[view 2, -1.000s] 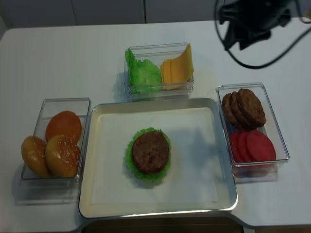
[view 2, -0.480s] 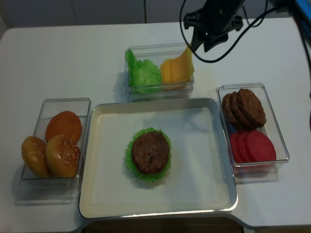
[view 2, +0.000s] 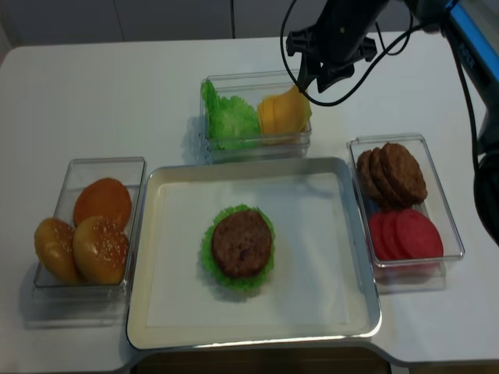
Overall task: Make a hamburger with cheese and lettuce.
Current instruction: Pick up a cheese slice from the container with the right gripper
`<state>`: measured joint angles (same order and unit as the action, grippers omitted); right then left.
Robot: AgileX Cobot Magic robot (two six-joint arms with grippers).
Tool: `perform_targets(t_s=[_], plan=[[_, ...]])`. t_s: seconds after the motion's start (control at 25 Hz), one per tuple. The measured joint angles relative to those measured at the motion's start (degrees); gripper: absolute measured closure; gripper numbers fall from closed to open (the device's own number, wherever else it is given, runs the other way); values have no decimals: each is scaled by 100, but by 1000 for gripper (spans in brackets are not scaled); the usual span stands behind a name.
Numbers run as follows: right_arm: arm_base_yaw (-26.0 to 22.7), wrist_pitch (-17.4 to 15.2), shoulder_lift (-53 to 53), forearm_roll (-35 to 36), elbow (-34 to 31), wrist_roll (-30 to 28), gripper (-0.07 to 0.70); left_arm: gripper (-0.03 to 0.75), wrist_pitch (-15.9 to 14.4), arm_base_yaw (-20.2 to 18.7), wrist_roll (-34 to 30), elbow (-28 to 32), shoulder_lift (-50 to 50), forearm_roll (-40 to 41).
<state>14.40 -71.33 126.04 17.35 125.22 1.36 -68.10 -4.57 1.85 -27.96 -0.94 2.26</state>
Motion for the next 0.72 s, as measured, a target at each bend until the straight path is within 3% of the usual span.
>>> perform_targets(t_s=[0.72], plan=[[0, 482, 330, -11, 0, 0, 313, 373, 0, 0, 0, 0, 0, 0]])
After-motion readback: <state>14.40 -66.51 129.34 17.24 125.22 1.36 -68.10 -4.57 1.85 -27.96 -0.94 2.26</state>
